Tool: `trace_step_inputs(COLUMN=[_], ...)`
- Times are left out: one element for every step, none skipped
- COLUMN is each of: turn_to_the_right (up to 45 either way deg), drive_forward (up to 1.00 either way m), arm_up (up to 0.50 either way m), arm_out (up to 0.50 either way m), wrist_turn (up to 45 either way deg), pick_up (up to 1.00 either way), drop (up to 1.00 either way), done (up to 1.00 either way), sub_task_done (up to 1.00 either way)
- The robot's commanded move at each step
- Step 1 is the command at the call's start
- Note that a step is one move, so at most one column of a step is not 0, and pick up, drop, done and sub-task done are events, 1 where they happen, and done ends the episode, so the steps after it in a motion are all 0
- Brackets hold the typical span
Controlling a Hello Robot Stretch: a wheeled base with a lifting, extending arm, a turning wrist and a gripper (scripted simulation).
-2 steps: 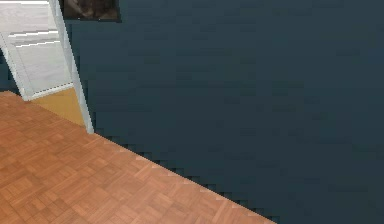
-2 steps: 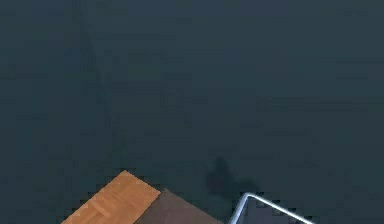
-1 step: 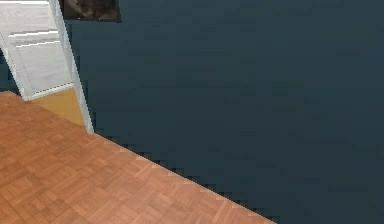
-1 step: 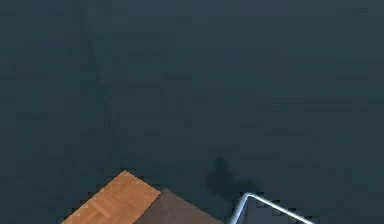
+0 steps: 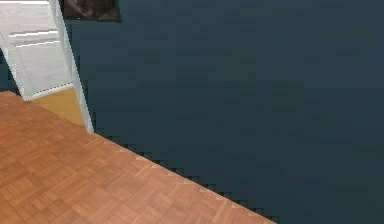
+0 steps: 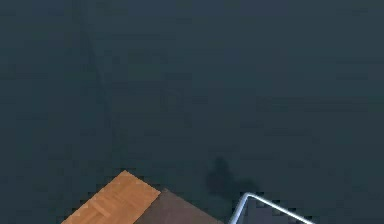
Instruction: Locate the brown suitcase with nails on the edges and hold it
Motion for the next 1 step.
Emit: trace_step_inputs(turn_to_the_right=[0.0], drive_forward=[0.00], arm_up=[0.00], arm_out=[0.00], wrist_turn=[45.0], pick_up=[0.00], drop=[0.00], done=[0.00], sub_task_done=[0.00])
